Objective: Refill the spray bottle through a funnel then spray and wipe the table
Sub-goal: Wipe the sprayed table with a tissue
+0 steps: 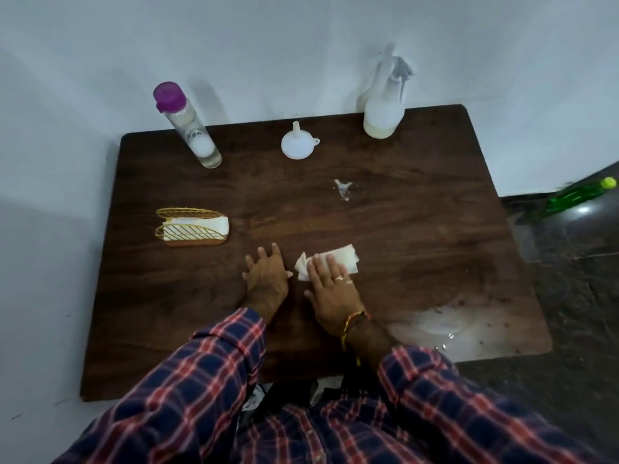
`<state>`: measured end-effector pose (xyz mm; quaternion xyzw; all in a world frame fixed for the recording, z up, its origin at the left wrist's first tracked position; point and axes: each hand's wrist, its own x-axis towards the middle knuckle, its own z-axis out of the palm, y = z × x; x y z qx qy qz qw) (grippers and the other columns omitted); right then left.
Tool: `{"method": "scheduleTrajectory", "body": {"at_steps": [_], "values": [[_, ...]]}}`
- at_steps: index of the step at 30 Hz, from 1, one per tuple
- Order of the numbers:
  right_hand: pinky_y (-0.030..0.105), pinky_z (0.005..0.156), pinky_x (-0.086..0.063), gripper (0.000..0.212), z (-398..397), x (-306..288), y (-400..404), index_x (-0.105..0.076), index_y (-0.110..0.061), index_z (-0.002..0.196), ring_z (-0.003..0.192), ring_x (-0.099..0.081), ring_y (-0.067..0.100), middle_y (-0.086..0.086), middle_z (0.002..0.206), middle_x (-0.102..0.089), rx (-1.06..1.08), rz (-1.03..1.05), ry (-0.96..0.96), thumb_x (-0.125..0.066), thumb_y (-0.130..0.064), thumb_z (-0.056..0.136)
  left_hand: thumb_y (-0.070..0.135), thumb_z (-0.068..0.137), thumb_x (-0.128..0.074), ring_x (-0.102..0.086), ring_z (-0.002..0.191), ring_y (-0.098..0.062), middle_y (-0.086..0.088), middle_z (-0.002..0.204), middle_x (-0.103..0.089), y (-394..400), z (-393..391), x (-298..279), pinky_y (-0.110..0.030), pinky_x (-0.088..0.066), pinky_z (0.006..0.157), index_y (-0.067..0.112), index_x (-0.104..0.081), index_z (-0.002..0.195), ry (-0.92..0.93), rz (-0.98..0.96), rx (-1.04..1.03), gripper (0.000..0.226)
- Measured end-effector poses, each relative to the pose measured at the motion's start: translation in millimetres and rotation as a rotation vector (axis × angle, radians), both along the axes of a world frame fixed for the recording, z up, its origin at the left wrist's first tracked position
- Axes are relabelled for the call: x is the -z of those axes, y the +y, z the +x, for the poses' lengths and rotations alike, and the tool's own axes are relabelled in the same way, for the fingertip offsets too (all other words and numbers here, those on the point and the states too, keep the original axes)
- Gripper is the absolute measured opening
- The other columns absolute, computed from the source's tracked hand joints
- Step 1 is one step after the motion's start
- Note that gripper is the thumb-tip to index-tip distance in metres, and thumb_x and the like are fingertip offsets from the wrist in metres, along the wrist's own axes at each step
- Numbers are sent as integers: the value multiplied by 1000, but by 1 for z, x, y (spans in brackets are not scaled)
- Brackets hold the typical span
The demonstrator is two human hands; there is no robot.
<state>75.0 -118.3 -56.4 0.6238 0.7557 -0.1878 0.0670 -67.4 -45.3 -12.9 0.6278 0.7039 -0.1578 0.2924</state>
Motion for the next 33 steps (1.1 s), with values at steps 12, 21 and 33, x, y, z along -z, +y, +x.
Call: {"method": "scheduleTrajectory", "body": {"at_steps": [12,21,33], "values": [[51,118,-12,62,39,7,80,-22,-8,153,147,-16,39,15,159,-20,38,0,-15,-25,-38,99,26,74,-81,0,146,-42,-13,161,4,54,16,1,-58,-29,112,20,-4,154,21,-183,97,112],[52,119,-12,62,96,13,140,-18,-2,152,145,-15,43,21,159,-15,688,22,-9,-29,-35,101,25,80,-76,4,147,-38,-7,162,9,56,13,6,-58,-27,113,24,1,154,14,-242,97,106],[54,116,-23,66,4,8,112,-30,-3,149,143,-26,42,20,156,-27,322,86,22,-22,-44,97,26,80,-76,5,147,-40,-10,161,9,55,11,10,-58,-27,112,22,0,154,3,-228,104,106]]}}
